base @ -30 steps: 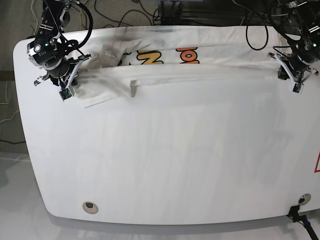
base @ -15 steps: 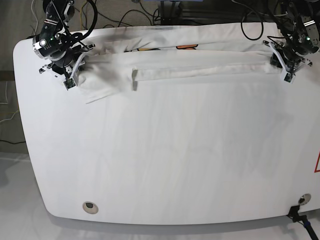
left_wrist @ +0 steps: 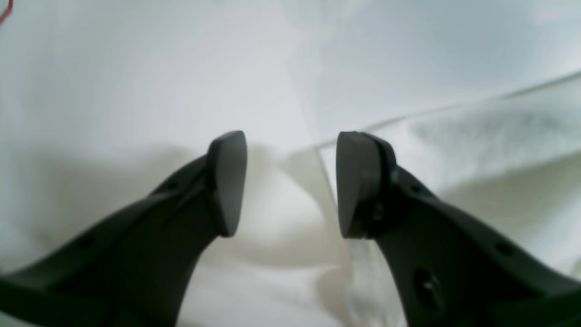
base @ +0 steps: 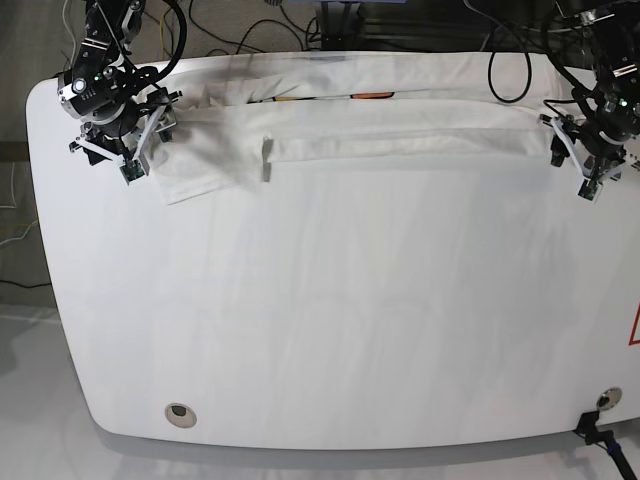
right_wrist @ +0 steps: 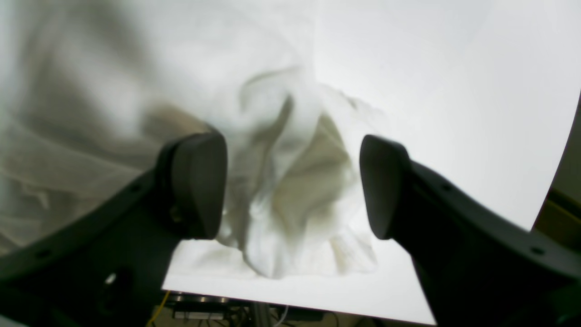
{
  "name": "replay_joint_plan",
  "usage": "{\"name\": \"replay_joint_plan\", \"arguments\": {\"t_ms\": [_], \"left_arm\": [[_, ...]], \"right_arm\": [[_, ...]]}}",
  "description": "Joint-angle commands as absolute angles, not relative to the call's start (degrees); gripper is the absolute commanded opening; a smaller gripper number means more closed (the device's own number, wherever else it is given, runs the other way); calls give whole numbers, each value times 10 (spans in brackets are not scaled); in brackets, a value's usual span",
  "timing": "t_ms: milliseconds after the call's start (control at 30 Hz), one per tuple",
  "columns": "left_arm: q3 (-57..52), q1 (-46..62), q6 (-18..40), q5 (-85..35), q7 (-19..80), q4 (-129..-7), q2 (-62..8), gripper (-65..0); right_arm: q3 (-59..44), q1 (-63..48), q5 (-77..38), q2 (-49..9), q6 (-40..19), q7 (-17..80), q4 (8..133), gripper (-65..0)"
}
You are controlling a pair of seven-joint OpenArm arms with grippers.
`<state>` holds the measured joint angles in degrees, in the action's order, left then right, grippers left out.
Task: Fold the T-shirt properly
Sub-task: 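Lay the folded fabric down and press it flat with both grippers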
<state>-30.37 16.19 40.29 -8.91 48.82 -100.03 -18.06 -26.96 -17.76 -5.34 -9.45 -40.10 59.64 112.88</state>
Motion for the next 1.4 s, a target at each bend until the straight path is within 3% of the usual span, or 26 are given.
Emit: {"name": "replay_joint_plan", "arguments": {"t_ms": [0, 200, 433, 567, 633, 700, 767, 800, 1167, 1367], "left_arm": [[-309, 157, 400, -95, 480, -1042, -192, -349], [-306, 160, 400, -173, 480, -1068, -192, -354], [-254, 205, 400, -235, 480, -1083, -180, -355], [-214, 238, 400, -270, 480, -1092, -180, -369], [-204, 254, 400, -275, 480, -1091, -180, -466], [-189, 263, 400, -275, 480, -1091, -180, -567], [-179, 266, 400, -276, 480, -1091, -180, -627], [-177, 267, 400, -276, 480, -1091, -179, -650], [-175, 268, 400, -272, 480, -1084, -173, -650], [-175, 264, 400, -272, 480, -1010, -160, -650]], "right_arm": [[-273, -164, -57, -102, -400, 589, 1145, -206], [-272, -139, -68, -98, -400, 589, 1154, -207], [-269, -161, -246, -102, -400, 589, 1153, -209], [-257, -185, -269, -102, -400, 590, 1152, -228], [-244, -193, -269, -102, -400, 589, 1151, -319], [-240, -196, -269, -102, -400, 589, 1150, -461], [-237, -196, -268, -102, -400, 589, 1150, -615], [-237, -196, -268, -100, -400, 589, 1150, -650], [-237, -210, -267, -99, -400, 576, 1120, -650], [-237, -218, -267, -101, -400, 529, 1031, -650]]}}
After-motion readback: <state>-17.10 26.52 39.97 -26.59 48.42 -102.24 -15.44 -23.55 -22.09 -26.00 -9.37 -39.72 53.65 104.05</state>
